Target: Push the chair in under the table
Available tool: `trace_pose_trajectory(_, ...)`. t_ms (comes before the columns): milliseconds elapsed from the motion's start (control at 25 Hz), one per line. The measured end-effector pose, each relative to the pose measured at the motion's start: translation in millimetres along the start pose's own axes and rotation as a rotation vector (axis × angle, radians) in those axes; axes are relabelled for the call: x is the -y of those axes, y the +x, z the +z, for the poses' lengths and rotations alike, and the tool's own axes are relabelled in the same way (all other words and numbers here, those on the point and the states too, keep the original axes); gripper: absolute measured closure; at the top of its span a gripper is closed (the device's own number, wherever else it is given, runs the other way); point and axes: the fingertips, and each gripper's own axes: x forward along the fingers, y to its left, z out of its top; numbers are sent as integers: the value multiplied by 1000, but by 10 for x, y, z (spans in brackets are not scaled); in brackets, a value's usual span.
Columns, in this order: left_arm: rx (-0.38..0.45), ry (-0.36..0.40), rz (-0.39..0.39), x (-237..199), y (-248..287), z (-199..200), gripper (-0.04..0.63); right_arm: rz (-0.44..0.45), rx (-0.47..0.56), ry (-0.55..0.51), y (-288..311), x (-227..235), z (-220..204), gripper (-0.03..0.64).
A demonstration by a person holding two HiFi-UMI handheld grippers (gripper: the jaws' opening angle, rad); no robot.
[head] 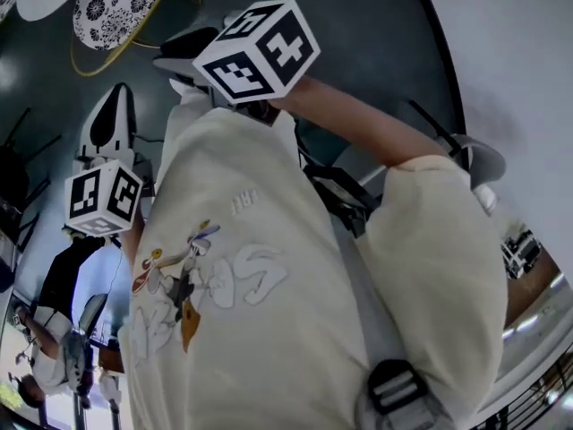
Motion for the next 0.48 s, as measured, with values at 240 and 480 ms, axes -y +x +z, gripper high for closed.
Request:
trace_pose_trajectory(240,67,-8,8,176,-113,40,586,-83,112,-226,-125,-184,-24,566)
trace_pose_trajectory(480,78,25,-29,484,-115,1,586,-112,157,-310,-257,-319,-121,580)
